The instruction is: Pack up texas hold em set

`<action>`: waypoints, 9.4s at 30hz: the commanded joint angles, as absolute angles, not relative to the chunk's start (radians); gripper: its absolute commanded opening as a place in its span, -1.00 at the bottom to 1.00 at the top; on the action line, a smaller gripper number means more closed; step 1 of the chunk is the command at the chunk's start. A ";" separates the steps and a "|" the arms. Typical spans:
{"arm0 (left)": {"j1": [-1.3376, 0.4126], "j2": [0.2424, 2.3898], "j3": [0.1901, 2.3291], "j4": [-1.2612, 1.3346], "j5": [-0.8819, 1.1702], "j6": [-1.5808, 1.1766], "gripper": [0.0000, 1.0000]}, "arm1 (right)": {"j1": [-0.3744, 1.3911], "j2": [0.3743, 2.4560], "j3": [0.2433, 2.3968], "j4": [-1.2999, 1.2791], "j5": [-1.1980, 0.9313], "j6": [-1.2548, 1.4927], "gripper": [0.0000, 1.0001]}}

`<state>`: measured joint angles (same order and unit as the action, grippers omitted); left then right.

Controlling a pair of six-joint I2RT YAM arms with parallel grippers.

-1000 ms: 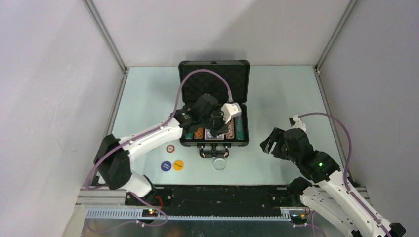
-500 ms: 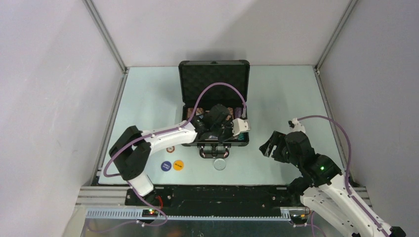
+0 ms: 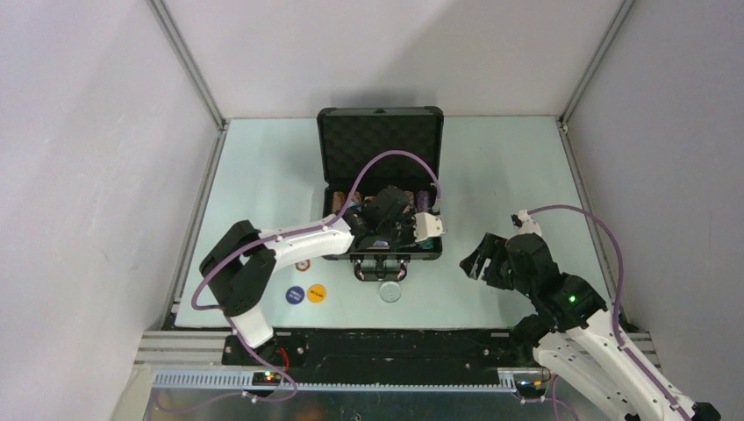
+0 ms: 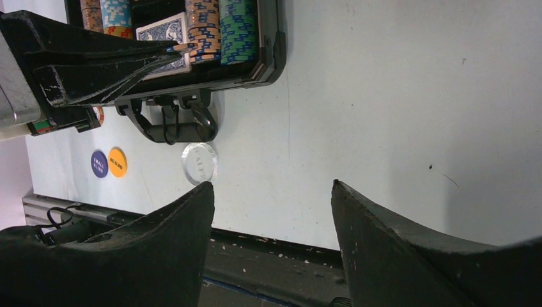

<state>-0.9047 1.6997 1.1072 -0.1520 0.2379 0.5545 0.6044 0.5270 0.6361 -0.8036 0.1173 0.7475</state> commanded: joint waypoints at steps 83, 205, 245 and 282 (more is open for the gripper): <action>-0.904 1.770 1.217 -0.269 0.221 0.653 -0.48 | 0.602 0.555 0.618 -0.776 0.074 0.717 0.43; -0.274 1.411 0.742 -0.359 -0.280 -0.594 0.34 | 0.764 0.712 0.624 -0.651 0.036 0.733 0.40; -0.292 1.474 0.756 -0.350 -0.273 -0.558 0.09 | 0.781 0.737 0.624 -0.645 0.043 0.732 0.40; -0.350 1.550 0.751 -0.332 -0.263 -0.591 -0.06 | 0.783 0.745 0.624 -0.641 0.044 0.730 0.40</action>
<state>-0.3382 1.5196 0.7528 -0.3305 -0.3103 -0.5755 0.7780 0.7414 0.6189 -0.6674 0.0368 0.7322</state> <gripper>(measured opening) 0.484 0.700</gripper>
